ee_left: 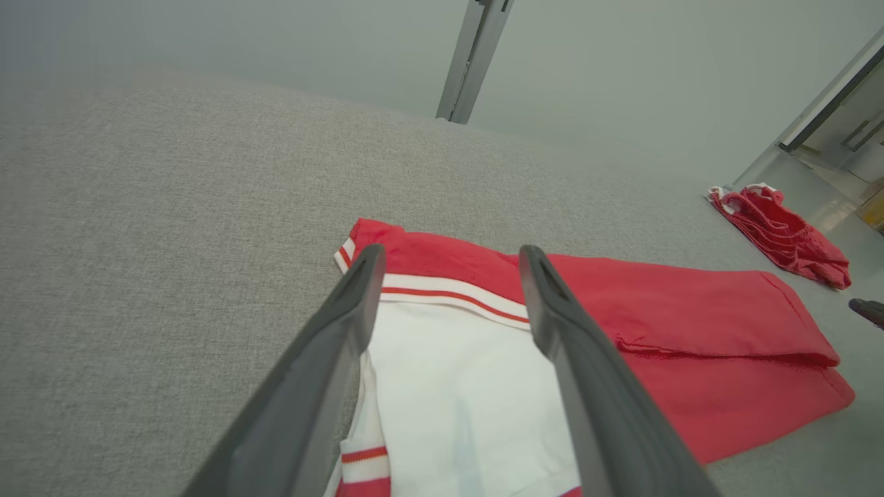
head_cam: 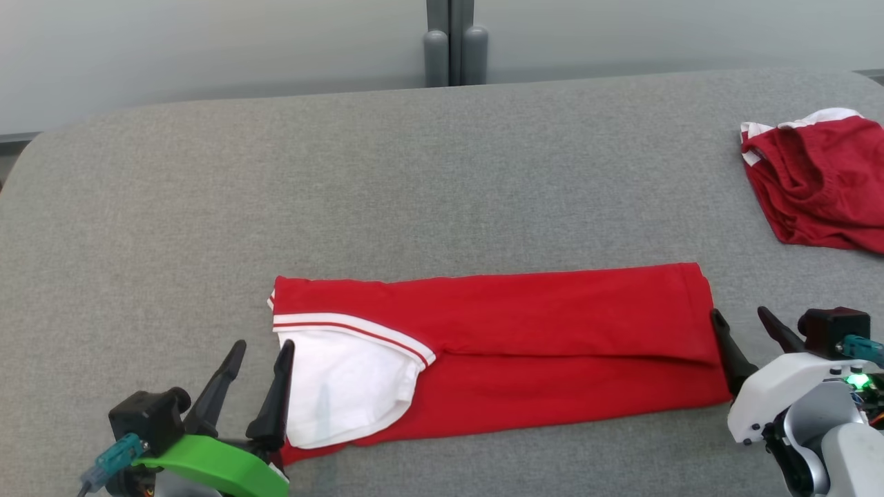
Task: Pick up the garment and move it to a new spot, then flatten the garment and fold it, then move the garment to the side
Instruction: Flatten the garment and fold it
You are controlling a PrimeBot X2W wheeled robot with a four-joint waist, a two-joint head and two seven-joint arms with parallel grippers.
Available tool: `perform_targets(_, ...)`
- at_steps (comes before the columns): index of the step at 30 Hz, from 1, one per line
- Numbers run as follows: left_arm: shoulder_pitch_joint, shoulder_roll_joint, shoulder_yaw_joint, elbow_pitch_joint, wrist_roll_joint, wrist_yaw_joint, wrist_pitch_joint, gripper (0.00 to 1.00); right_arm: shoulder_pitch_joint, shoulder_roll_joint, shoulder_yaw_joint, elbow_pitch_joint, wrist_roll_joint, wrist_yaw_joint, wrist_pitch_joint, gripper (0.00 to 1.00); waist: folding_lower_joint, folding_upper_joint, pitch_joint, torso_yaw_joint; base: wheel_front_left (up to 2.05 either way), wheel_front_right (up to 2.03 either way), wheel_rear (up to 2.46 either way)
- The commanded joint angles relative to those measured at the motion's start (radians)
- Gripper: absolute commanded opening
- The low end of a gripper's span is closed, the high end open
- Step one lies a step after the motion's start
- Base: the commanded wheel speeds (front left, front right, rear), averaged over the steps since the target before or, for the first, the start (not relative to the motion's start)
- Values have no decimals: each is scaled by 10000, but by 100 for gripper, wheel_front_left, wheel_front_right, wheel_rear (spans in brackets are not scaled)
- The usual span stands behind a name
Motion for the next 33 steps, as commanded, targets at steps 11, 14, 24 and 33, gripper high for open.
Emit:
perform_targets(11, 554, -1120, 1340, 321, 1229, -300, -31, 100, -704, 155, 84, 1700, -675, -9, -329, 100, 0, -1, 190, 404, 0, 0, 0)
perform_targets(14, 592, -1341, 1614, 411, 1408, -358, -31, 100, -818, 207, -56, 2236, -829, -9, -490, 100, 0, -1, 246, 496, 0, 0, 0)
perform_targets(24, 649, -1835, 2226, 715, 1908, -727, -32, 100, -1235, 486, 128, 3529, -941, -9, -638, 0, 0, -1, 319, 467, 0, 0, 0)
perform_targets(33, 409, -2125, 2420, 943, 2387, -1004, -30, 100, -2004, 134, -122, 3680, -883, -14, -910, 0, 0, -1, 189, 79, 0, 0, 0)
